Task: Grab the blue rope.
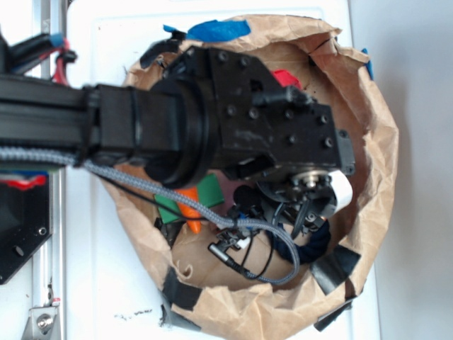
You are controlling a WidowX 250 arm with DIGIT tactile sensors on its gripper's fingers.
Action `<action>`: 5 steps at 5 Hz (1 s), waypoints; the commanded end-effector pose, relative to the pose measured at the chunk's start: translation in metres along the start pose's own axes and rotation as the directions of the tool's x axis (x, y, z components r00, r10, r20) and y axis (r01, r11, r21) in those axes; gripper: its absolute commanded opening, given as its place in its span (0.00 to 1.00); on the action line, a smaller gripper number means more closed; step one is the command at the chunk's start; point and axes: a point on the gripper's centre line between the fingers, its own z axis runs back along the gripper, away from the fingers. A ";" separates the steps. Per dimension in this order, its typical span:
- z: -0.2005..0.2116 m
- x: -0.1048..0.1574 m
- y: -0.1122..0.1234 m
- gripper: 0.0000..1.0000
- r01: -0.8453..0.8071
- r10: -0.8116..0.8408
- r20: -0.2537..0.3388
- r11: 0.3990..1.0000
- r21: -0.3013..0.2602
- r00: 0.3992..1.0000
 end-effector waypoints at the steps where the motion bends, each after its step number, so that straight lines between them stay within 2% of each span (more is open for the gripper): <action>1: -0.001 0.012 -0.004 1.00 0.024 -0.024 0.016 0.999 0.049 1.000; 2: -0.012 0.018 -0.003 1.00 0.034 -0.035 0.014 0.999 0.039 0.999; 4: -0.040 0.017 -0.016 1.00 0.072 -0.072 -0.009 0.995 0.066 0.997; 5: -0.042 0.016 -0.018 0.76 0.074 -0.074 -0.006 0.995 0.064 0.997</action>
